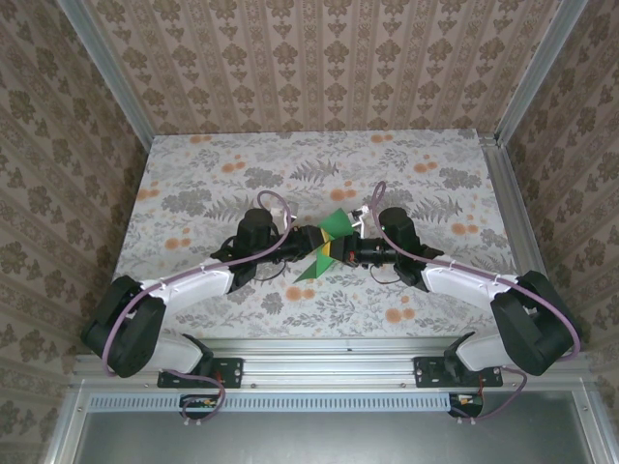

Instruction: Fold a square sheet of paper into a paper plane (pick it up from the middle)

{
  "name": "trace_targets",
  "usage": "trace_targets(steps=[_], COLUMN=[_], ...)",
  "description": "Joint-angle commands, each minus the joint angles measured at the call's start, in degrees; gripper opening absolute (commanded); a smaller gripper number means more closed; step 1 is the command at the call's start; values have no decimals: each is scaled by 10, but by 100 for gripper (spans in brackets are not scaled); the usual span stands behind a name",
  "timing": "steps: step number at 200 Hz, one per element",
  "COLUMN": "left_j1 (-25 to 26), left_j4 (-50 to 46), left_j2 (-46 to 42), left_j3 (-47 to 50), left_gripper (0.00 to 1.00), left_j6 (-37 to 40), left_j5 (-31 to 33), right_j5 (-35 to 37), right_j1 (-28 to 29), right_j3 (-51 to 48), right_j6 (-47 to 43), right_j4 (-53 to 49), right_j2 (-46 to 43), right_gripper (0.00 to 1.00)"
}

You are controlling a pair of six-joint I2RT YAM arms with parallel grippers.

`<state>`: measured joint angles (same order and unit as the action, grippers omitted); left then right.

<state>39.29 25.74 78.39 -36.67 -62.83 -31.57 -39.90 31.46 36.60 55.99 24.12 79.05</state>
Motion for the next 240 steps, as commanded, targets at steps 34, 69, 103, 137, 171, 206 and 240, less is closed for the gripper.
trace_targets(steps=[34,69,103,137,171,206,240], left_j1=[-5,-9,-11,-13,-16,-17,-16], left_j4=[-18,-29,-32,-32,-29,-28,-25], left_j2=[-18,-21,-20,-19,-20,-20,-16], left_j3=[-5,-3,-2,-1,2,3,-1], left_gripper=[30,22,14,10,9,9,9], left_j6=[19,24,27,26,25,25,22], left_j5=[-11,-11,-10,-7,-2,4,6], right_j5=[-6,-4,-3,0,12,43,84], right_j1=[3,3,3,3,3,0,10], right_j3=[-4,-5,-3,-2,-8,-30,-82], right_j6=[0,-2,-1,-4,-10,-7,73], right_j4=[1,-2,-6,-18,-48,-112,-71], right_j2=[-6,-6,-8,-14,-39,-96,-133], right_gripper=[0,0,4,8,25,37,55])
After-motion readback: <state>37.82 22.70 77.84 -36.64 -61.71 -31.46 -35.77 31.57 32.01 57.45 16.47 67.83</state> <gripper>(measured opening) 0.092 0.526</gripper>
